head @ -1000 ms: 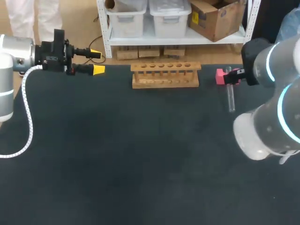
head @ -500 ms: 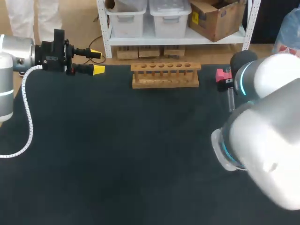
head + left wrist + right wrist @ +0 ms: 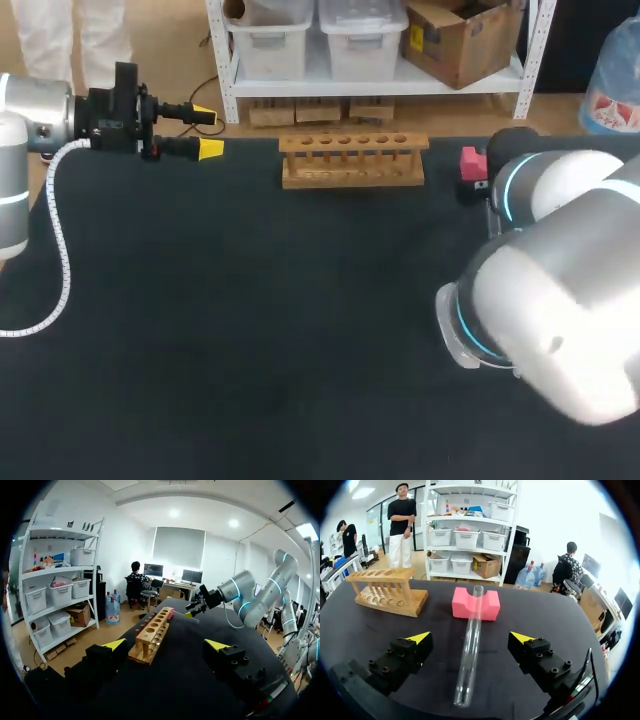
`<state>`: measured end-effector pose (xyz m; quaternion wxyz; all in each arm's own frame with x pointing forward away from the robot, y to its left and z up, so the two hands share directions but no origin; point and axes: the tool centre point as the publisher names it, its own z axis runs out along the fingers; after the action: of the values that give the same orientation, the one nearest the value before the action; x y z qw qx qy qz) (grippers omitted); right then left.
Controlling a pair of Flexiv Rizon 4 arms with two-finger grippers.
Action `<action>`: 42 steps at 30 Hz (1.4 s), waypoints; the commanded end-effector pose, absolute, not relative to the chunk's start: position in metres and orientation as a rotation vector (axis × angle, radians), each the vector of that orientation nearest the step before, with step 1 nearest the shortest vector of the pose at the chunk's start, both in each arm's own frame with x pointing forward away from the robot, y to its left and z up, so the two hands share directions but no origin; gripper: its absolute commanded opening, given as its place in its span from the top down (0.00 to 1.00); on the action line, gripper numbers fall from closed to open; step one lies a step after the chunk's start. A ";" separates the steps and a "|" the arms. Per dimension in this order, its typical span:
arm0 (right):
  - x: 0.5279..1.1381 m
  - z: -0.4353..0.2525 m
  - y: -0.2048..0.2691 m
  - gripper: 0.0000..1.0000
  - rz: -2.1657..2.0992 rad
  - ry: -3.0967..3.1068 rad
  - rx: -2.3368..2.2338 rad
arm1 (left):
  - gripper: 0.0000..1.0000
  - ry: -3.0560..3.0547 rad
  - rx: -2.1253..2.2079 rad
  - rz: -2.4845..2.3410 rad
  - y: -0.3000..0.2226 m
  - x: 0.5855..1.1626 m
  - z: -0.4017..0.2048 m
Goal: Grasp the test tube, adjust it, and insert it.
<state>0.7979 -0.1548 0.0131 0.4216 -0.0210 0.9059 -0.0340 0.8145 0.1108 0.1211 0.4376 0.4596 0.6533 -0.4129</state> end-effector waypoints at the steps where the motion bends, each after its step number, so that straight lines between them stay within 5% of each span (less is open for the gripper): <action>1: 0.802 0.010 -0.165 0.00 0.123 2.274 -0.152 | 0.00 1.621 1.142 -1.027 0.111 0.815 0.120; 39: 0.826 -0.018 -0.156 0.00 0.126 2.377 -0.166 | 0.00 1.621 1.142 -1.027 0.111 0.815 0.120; 42: 0.825 -0.018 -0.156 0.13 0.119 2.380 -0.153 | 0.00 1.621 1.142 -1.027 0.111 0.815 0.120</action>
<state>0.8243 -0.1552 -0.0188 0.3703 -0.0599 0.9259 0.0444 0.8145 0.1108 0.1212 0.4376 0.4595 0.6534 -0.4129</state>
